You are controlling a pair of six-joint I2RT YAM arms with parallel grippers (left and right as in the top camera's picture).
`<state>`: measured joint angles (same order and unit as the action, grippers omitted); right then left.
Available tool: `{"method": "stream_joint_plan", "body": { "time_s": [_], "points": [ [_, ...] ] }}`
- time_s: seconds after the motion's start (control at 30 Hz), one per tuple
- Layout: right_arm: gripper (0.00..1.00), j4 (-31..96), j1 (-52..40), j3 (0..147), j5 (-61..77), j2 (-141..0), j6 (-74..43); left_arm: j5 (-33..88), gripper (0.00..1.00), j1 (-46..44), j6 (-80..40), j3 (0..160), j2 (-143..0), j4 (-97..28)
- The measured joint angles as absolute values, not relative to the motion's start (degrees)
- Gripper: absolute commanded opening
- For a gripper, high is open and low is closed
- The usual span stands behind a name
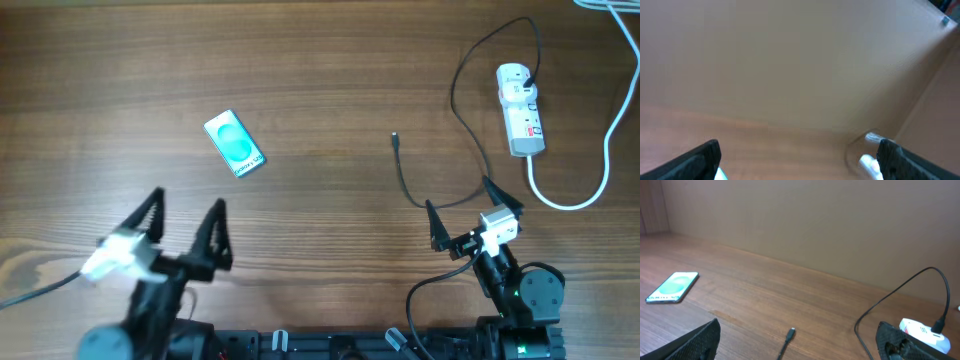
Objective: Plug charger to phone and switch on socket
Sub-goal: 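Raise the left arm and move the left gripper over the phone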
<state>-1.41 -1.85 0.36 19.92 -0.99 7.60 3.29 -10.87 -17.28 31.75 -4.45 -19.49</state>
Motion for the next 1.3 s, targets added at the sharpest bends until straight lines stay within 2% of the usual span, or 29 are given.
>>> {"method": "stream_joint_plan", "body": {
  "time_s": [0.17,0.37,0.47,0.57,0.6,0.63,0.67,0.83,1.3],
  "points": [
    [1.00,-1.32,-1.85,0.36,19.92,-1.02,7.60,3.57,1.00,-10.87,-17.23,65.65,-23.27,-41.15],
    [1.00,-1.30,-1.85,0.36,20.12,-1.02,7.60,3.73,1.00,-10.87,-14.15,108.86,-61.23,-74.48],
    [1.00,-1.30,-1.85,0.36,20.12,-1.04,7.60,3.22,1.00,-10.87,-13.56,119.31,-75.68,-84.99],
    [1.00,-1.30,-1.85,0.36,20.12,-1.04,7.60,2.87,1.00,-10.87,-13.54,120.14,-85.60,-87.72],
    [1.00,-1.30,-1.85,0.36,20.12,-1.04,7.60,2.87,0.81,-10.87,-13.52,120.16,-87.92,-87.96],
    [1.00,-1.30,-1.85,0.36,20.14,-1.04,7.60,2.87,0.21,-10.87,-13.54,120.18,-91.00,-88.31],
    [1.00,-1.30,-1.85,0.36,20.12,-1.04,7.60,2.87,0.04,-10.87,-13.61,120.18,-92.79,-88.40],
    [1.00,-1.30,-1.85,0.36,20.12,-1.04,7.60,2.85,0.04,-10.87,-12.91,120.22,-98.91,-89.08],
    [1.00,-1.30,-1.85,0.36,20.12,-1.04,7.60,3.11,0.04,-10.87,-13.78,120.22,-99.55,-89.19]
  ]
}}
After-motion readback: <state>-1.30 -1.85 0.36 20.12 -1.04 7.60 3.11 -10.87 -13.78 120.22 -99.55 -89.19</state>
